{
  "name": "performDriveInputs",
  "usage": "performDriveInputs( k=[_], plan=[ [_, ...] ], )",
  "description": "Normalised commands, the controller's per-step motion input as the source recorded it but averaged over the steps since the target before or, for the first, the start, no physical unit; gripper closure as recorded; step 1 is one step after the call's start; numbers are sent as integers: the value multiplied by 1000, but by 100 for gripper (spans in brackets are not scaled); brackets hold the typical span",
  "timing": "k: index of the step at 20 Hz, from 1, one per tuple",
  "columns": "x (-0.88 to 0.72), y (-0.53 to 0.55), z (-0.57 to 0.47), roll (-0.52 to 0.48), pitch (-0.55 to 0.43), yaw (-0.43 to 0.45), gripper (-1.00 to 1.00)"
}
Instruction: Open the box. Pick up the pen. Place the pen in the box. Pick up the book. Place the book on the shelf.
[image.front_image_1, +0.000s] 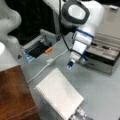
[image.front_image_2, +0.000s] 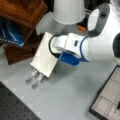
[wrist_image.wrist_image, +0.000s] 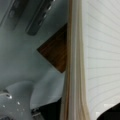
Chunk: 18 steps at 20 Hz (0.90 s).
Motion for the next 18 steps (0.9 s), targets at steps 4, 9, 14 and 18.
performDriveInputs(
  k=[4, 9, 14, 18],
  plan=[
    [-274, -242, -41, -219, -200, 110, -100],
    [-343, -309, -63, -381, -166, 64, -100],
    [-204, -135, -124, -379, -187, 82, -100],
    [-60, -2, -104, -299, -151, 75, -100]
  ],
)
